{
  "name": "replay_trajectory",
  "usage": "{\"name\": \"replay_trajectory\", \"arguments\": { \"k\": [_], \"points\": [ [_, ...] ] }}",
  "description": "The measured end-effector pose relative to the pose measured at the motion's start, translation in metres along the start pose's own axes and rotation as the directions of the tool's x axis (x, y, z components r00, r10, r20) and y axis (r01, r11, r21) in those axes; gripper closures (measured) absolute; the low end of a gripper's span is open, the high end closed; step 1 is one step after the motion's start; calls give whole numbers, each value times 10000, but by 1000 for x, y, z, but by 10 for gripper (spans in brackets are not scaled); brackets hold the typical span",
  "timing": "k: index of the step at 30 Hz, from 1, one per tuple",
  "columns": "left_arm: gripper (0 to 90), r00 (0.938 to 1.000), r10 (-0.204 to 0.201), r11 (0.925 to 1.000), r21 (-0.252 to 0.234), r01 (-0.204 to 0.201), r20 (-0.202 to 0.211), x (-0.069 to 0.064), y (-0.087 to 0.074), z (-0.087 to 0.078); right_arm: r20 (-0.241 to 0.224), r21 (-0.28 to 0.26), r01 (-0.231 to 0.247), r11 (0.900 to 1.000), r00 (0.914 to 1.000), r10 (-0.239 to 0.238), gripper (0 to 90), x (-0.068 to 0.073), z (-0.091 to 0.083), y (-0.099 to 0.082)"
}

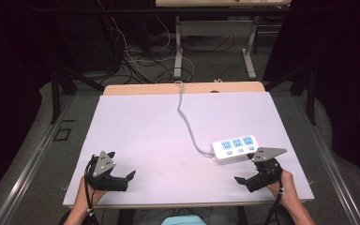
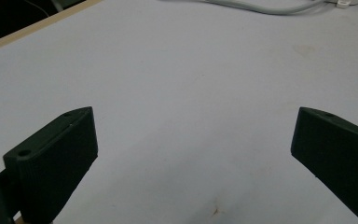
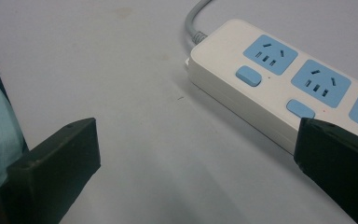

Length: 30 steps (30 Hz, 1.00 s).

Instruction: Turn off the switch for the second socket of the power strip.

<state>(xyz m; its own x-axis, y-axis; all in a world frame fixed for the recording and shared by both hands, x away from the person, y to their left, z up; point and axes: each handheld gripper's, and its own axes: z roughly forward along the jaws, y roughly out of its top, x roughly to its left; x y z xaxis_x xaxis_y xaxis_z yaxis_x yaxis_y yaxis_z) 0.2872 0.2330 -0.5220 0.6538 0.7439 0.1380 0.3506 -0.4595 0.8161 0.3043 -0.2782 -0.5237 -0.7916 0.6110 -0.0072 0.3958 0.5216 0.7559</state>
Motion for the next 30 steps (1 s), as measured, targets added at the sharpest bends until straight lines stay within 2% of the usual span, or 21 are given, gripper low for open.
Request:
{"name": "replay_trajectory", "arguments": {
  "k": [1, 3, 4, 7, 10, 11, 12, 18, 22, 30],
  "points": [
    [4, 10000, 36, 10000, -1, -36, -41, 0, 0, 0, -1, 20, 171, 9999, 9999, -171, 0, -1, 0, 0],
    [4, 10000, 37, 10000, -9, -37, -5, -1, 0, 0, 44, -23, 54, 10000, 10000, -53, 0, 1, 0, 0],
    [4, 10000, -43, 10000, -1, 43, 58, -2, 0, 0, -21, 11, 208, 9998, 9998, -208, 0, 0, -1, 0],
    [5, 9998, 169, 9998, -81, -170, -62, -1, 1, 0, 20, 95, 39, 9999, 10000, -39, 0, 0, 0, 0],
    [5, 9999, 144, 9999, -18, -144, 10, -1, 1, 0, 12, 108, 105, 9999, 9999, -106, 0, 0, 0, 1],
    [5, 10000, 21, 10000, -11, -21, 89, -2, 0, 0, 62, 60, 117, 9999, 9999, -117, 0, 0, 0, 1],
    [5, 9999, 110, 9999, -86, -110, -35, -2, 0, 0, 62, 60, 117, 9999, 9999, -117, 0, 0, 0, 1],
    [5, 10000, 67, 10000, 24, -67, 65, -2, 0, 0, 138, 55, 62, 10000, 9999, -63, 0, 0, 0, 3],
    [5, 9998, 176, 9998, 65, -176, -14, -2, 1, 1, 205, 99, 201, 9998, 9996, -203, 0, -2, 1, 7],
    [5, 9997, 228, 9997, 117, -227, -46, -2, 1, 1, 442, 205, 99, 9997, 9990, -108, 0, -2, 1, 14]
  ]
}}
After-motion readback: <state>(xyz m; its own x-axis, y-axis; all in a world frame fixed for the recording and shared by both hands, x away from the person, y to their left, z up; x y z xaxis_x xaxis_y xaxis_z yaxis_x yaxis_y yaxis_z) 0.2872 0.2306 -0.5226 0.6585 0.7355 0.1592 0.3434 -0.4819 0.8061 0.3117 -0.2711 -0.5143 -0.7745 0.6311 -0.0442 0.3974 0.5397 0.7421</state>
